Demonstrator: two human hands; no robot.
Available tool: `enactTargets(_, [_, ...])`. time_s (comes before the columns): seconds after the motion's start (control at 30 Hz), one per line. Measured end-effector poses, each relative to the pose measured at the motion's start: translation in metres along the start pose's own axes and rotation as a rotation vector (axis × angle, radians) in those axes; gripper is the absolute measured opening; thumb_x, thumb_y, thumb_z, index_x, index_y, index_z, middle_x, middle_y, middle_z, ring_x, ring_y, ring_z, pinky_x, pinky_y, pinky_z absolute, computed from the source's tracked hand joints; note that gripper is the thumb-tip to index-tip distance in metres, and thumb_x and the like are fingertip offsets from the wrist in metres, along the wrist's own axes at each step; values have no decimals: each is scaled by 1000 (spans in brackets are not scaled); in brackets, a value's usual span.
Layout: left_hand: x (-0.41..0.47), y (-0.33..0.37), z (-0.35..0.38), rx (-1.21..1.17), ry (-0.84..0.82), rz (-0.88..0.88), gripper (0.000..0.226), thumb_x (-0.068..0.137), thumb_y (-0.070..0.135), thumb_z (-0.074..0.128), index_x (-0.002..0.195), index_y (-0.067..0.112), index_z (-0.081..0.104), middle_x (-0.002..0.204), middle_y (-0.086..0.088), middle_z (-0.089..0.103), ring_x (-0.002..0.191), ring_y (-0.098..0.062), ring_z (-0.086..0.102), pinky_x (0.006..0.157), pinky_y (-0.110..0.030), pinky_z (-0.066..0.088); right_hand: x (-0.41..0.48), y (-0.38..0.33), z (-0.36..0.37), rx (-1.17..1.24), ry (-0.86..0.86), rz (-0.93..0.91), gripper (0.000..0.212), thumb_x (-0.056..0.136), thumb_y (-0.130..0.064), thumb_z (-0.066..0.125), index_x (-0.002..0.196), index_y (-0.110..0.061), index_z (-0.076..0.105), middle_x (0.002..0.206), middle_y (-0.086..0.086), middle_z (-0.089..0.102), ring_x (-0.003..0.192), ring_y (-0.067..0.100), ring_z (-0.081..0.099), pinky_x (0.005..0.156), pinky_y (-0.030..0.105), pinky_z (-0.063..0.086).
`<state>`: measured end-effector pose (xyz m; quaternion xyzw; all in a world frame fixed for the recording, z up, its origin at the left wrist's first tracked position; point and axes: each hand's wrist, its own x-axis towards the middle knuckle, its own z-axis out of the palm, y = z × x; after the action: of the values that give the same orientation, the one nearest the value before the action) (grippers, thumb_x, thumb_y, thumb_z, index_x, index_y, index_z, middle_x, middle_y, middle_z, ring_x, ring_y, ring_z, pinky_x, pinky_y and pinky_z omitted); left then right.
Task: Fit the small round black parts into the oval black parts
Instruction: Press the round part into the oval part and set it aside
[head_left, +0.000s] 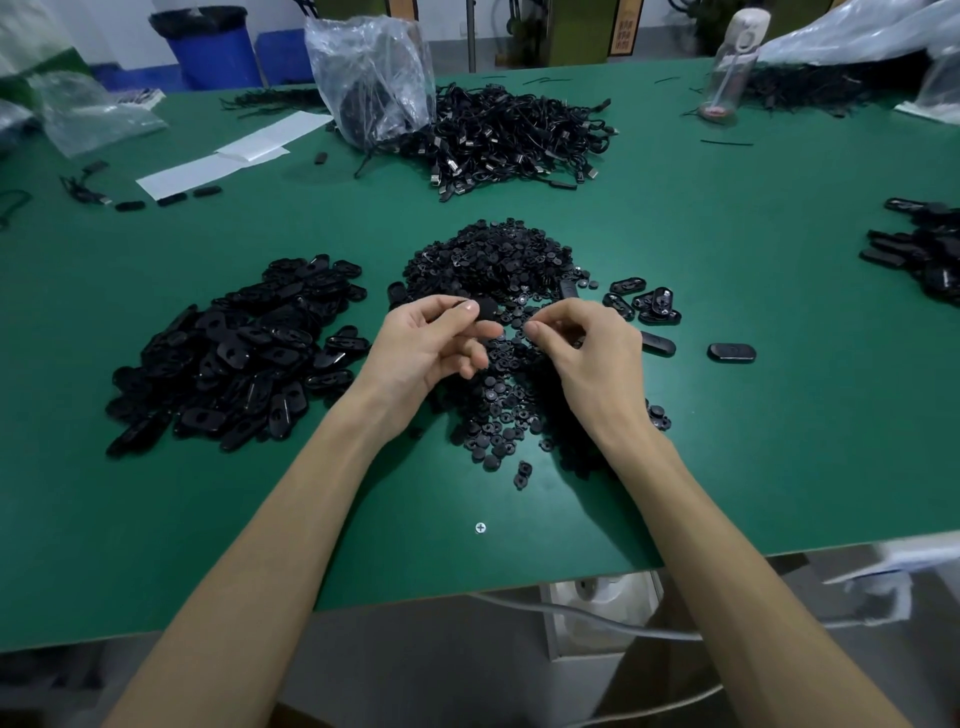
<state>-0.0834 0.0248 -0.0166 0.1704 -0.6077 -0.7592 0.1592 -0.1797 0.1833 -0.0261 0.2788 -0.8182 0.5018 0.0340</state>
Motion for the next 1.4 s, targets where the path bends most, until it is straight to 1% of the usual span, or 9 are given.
enactTargets(0.1, [0, 0, 1, -6, -7, 4, 13, 108, 15, 55, 105, 4, 61, 104, -20, 78, 66, -18, 72, 59, -22, 57, 0, 0, -1, 29, 10, -5, 8, 94, -23, 75, 95, -17, 79, 88, -3, 74, 88, 19, 66, 86, 41, 53])
enactTargets(0.2, [0, -1, 2, 15, -14, 12, 25, 111, 19, 49, 111, 1, 65, 108, -18, 78, 77, -21, 77, 62, -23, 59, -1, -2, -2, 57, 17, -28, 9, 95, -21, 73, 99, -18, 80, 91, -8, 76, 85, 7, 67, 85, 28, 54])
enactTargets(0.33, [0, -4, 0, 56, -9, 31, 29, 108, 25, 56, 119, 4, 72, 111, -13, 78, 90, -23, 78, 67, -23, 60, 3, 1, -4, 260, 3, 27, 14, 91, -12, 75, 102, -18, 81, 89, -6, 77, 82, 7, 69, 80, 23, 53])
enactTargets(0.43, [0, -4, 1, 39, 52, 23, 25, 102, 26, 66, 109, 6, 78, 102, -9, 79, 80, -17, 75, 65, -22, 59, 5, 3, -7, 529, -18, 88, 20, 87, -2, 77, 104, -14, 79, 87, -5, 77, 80, 3, 68, 76, 18, 52])
enactTargets(0.6, [0, -4, 1, 55, 78, 29, 21, 98, 26, 70, 101, 7, 79, 88, -5, 75, 70, -14, 69, 63, -24, 59, 5, 4, -4, 660, -78, 123, 13, 86, -9, 82, 97, -13, 77, 94, 2, 80, 89, 11, 74, 74, 17, 52])
enactTargets(0.73, [0, -6, 2, 108, 90, 35, 21, 98, 27, 71, 95, 7, 79, 80, -2, 73, 65, -12, 67, 63, -26, 59, 5, 6, -4, 712, -145, 155, 11, 88, -14, 80, 100, -14, 79, 96, -1, 80, 86, 5, 70, 69, 20, 49])
enactTargets(0.87, [0, -6, 2, 114, 91, 46, 25, 98, 28, 71, 97, 5, 79, 79, -2, 73, 66, -13, 67, 64, -25, 59, 5, 7, -4, 730, -153, 189, 9, 88, -15, 80, 97, -17, 79, 84, -9, 74, 74, 1, 60, 69, 23, 47])
enactTargets(1.17, [1, -6, 3, 109, 110, 60, 28, 98, 27, 70, 99, 0, 76, 79, -4, 73, 68, -14, 68, 65, -25, 59, 4, 5, -5, 736, -175, 181, 17, 93, -14, 76, 108, -19, 80, 92, -2, 77, 86, 10, 66, 71, 25, 50])
enactTargets(1.4, [2, -7, 2, 112, 114, 60, 34, 98, 29, 71, 102, -4, 75, 84, -7, 73, 71, -15, 69, 66, -26, 59, 4, 9, 0, 672, -195, 159, 15, 100, -12, 65, 109, -12, 78, 75, -15, 67, 73, 4, 57, 64, 21, 46])
